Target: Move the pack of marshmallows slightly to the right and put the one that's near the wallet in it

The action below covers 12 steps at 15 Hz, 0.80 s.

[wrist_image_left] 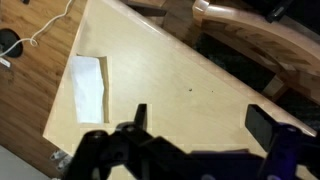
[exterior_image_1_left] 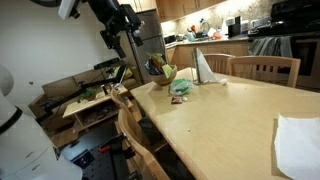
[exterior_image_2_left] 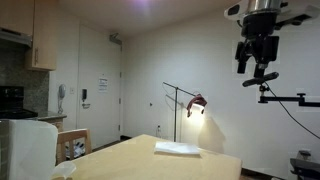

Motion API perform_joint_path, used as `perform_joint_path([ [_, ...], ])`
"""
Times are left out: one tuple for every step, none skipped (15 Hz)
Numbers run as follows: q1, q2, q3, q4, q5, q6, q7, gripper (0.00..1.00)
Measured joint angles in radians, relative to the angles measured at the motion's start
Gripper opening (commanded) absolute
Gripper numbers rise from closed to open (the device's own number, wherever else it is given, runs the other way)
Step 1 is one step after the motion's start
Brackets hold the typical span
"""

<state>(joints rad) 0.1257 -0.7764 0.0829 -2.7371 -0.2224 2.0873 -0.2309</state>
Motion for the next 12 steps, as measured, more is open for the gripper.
perform_joint_path([
  [0.017, 0.007, -0.016, -0.002, 0.0, 0.02, -0.046, 1.0],
  [0.026, 0.018, -0.026, -0.002, -0.003, 0.022, -0.073, 1.0],
  [0.027, 0.033, -0.028, -0.002, -0.009, 0.016, -0.083, 1.0],
  [0.022, 0.044, -0.03, -0.002, -0.02, 0.004, -0.081, 1.0],
  [0.014, 0.049, -0.031, -0.001, -0.03, -0.004, -0.081, 1.0],
  [0.008, 0.051, -0.031, -0.001, -0.033, -0.007, -0.081, 1.0],
  [0.006, 0.051, -0.031, -0.001, -0.034, -0.008, -0.081, 1.0],
  [0.005, 0.051, -0.031, -0.001, -0.034, -0.009, -0.081, 1.0],
  [0.005, 0.051, -0.031, -0.001, -0.034, -0.01, -0.081, 1.0],
  [0.005, 0.051, -0.031, -0.001, -0.034, -0.01, -0.081, 1.0],
  [0.007, 0.054, -0.031, -0.001, -0.034, -0.01, -0.082, 1.0],
  [0.013, 0.061, -0.031, -0.001, -0.033, -0.01, -0.084, 1.0],
])
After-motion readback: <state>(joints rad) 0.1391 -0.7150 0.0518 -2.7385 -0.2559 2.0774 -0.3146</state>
